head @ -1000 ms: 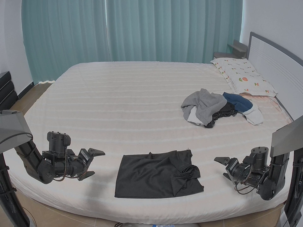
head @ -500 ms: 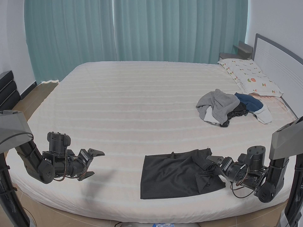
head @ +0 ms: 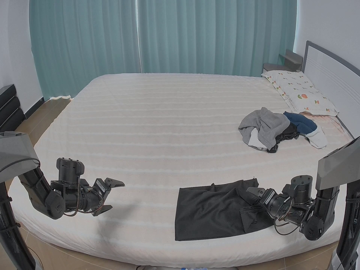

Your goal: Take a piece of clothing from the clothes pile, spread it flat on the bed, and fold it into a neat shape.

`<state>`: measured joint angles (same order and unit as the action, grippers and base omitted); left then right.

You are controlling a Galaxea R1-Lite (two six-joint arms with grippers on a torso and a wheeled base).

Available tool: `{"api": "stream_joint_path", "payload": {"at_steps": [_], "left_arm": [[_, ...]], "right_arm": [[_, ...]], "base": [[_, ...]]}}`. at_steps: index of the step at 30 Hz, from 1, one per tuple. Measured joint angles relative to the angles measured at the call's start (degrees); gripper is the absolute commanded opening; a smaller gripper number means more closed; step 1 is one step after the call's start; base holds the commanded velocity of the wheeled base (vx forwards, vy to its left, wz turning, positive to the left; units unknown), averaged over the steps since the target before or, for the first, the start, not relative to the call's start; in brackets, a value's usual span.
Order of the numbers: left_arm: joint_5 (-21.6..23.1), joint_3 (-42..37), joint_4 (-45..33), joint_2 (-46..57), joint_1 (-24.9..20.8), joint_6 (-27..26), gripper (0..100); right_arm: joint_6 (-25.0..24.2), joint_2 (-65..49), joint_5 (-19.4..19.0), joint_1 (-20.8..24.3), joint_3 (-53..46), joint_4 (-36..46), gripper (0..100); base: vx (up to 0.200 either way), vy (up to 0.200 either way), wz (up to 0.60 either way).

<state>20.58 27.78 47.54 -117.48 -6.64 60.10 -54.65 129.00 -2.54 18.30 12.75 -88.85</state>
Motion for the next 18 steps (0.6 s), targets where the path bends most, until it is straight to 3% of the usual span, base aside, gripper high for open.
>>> {"api": "stream_joint_path", "payload": {"at_steps": [10, 11, 18], "left_arm": [[0.0, -0.1, 0.0, 0.0, -0.1, 0.0, 100], [0.0, -0.1, 0.0, 0.0, -0.1, 0.0, 100], [0.0, -0.1, 0.0, 0.0, -0.1, 0.0, 100]], "right_arm": [[0.4, 3.2, 0.1, -0.3, 3.1, 0.1, 100], [0.5, 3.6, 0.1, -0.3, 3.6, 0.1, 0], [0.7, 4.7, 0.1, -1.7, 5.0, 0.1, 0]], "base": [[0.000, 0.000, 0.00], [0.000, 0.000, 0.00], [0.000, 0.000, 0.00]]}}
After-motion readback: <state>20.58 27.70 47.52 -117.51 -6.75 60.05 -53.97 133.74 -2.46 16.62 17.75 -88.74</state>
